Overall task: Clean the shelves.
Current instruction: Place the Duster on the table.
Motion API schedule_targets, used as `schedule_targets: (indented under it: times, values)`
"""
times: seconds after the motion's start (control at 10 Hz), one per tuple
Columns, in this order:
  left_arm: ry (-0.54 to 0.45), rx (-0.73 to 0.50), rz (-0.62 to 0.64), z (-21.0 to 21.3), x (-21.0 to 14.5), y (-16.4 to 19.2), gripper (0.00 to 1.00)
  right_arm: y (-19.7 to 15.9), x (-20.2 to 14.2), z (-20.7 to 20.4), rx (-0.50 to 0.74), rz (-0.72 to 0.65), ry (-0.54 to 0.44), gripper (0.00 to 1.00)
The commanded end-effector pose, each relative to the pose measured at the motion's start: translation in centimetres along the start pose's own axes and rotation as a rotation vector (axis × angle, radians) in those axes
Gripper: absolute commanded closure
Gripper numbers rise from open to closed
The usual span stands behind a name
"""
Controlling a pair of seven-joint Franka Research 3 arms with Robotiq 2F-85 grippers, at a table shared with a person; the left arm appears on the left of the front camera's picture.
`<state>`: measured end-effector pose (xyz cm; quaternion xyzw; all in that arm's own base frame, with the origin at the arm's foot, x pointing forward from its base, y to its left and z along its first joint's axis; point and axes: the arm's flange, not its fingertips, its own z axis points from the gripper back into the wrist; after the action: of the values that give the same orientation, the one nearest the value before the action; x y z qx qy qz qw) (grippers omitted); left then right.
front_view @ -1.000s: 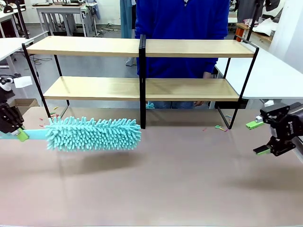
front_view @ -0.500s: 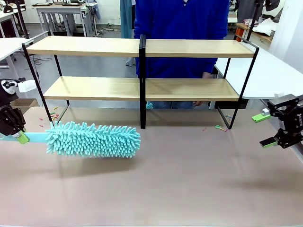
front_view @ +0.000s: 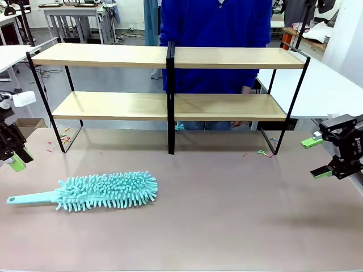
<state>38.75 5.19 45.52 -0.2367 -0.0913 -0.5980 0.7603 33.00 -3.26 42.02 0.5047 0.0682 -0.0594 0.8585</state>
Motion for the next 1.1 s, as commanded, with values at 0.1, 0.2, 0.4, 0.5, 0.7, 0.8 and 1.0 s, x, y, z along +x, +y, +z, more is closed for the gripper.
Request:
schedule_targets:
  times: [0.1,0.2,0.4,0.5,0.7,0.8,1.0]
  values:
    - [-0.188,-0.099,0.092,2.7,-0.5,-2.7,0.00,-0.2,-0.5,-0.7,0.010,-0.003,-0.023,0.00]
    - [-0.244,-0.268,0.152,3.4,-0.5,-3.2,0.00,0.0,0.0,0.0,0.000,0.000,0.000,0.00]
    - [-0.449,-0.530,0.283,4.4,-1.0,-3.2,0.00,2.4,-2.8,1.5,0.115,0.061,0.014,0.00]
    - [-0.676,-0.731,0.648,4.7,0.4,-3.4,0.00,3.1,-3.8,3.0,0.211,0.088,0.048,0.00]
    - [-0.766,-0.883,0.767,4.4,-0.1,-4.4,0.00,4.3,-4.1,5.1,0.281,0.112,0.033,0.00]
    - [-0.934,-0.787,0.860,4.7,-0.9,-4.2,0.00,5.1,-4.6,5.5,0.308,0.127,0.005,0.00]
    - [-1.193,-0.615,0.993,5.8,-3.6,-3.7,0.00,6.6,-5.9,5.3,0.148,0.158,-0.164,0.00]
